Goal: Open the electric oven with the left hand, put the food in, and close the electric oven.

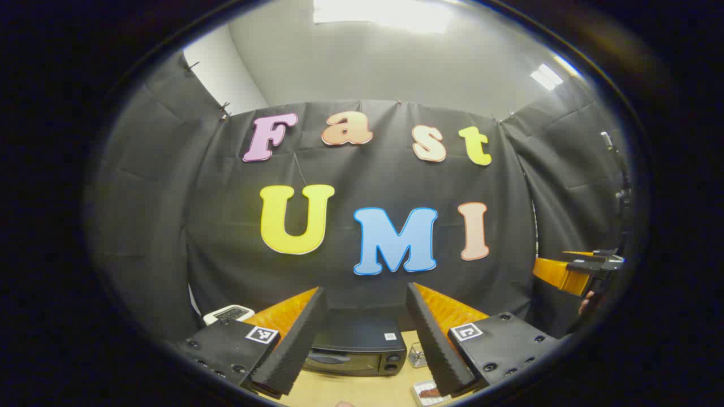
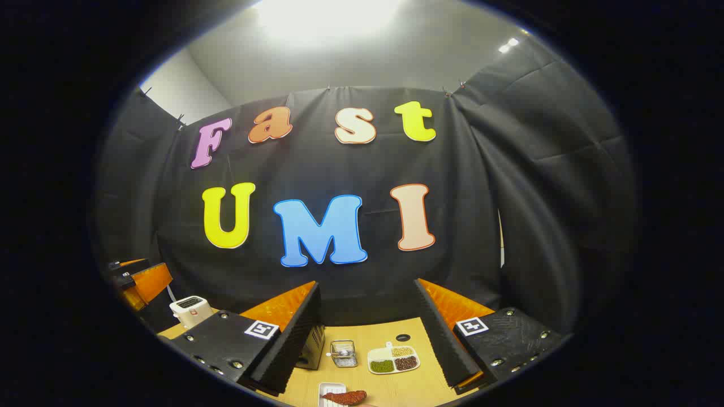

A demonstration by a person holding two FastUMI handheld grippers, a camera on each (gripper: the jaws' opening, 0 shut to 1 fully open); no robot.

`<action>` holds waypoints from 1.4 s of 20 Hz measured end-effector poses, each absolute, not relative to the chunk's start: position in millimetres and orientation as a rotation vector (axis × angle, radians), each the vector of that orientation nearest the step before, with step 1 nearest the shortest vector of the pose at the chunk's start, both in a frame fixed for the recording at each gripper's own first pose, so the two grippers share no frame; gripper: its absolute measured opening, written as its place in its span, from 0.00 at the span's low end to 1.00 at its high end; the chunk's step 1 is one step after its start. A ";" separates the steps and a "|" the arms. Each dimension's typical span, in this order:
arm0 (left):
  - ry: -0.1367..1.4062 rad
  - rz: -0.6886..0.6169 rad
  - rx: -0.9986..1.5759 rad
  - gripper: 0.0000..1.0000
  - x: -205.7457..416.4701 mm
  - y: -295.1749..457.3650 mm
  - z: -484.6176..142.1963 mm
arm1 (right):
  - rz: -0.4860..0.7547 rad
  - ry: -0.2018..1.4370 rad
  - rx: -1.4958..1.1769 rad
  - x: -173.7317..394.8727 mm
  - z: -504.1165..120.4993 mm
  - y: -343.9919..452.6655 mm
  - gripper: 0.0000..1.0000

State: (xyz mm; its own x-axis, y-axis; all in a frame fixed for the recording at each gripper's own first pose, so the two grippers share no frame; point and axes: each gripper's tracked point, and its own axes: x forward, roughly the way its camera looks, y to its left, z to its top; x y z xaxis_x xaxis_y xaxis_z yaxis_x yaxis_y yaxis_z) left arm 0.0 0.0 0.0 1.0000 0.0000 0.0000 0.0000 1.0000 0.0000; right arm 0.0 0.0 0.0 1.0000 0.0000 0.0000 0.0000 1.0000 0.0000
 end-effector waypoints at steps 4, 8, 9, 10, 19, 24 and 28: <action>-0.007 0.010 0.001 0.92 7.2 -19.5 -2.1 | 0.032 0.001 0.012 7.0 0.6 -4.0 0.98; 0.005 0.007 -0.018 0.98 5.3 -37.7 -5.9 | 0.063 0.010 0.031 13.9 -1.3 -5.1 0.98; 0.006 0.010 -0.016 0.98 4.5 -37.9 -5.5 | 0.069 0.012 0.034 13.4 -1.3 -4.2 0.98; 0.000 0.012 -0.017 0.98 4.2 -36.7 -3.4 | 0.071 0.009 0.035 13.8 -0.1 -3.9 0.98; 0.014 -0.040 -0.050 0.95 15.1 -1.7 -2.6 | 0.010 0.012 0.019 11.1 -6.6 17.5 0.98; 0.074 -0.045 -0.060 0.97 31.2 26.2 -29.7 | -0.016 0.027 0.015 11.2 -18.6 31.1 0.98; 0.166 -0.022 -0.046 0.92 53.2 47.8 -79.1 | -0.017 0.053 -0.004 15.1 -31.1 40.3 0.98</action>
State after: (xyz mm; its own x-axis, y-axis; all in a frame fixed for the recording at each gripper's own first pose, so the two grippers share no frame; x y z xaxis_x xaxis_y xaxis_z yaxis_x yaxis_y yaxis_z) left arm 53.2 47.8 -79.1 0.9860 -0.0256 -0.1648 0.0181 0.9987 -0.0472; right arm 15.1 40.3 -31.1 0.9984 -0.0169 -0.0534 0.0167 0.9999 -0.0045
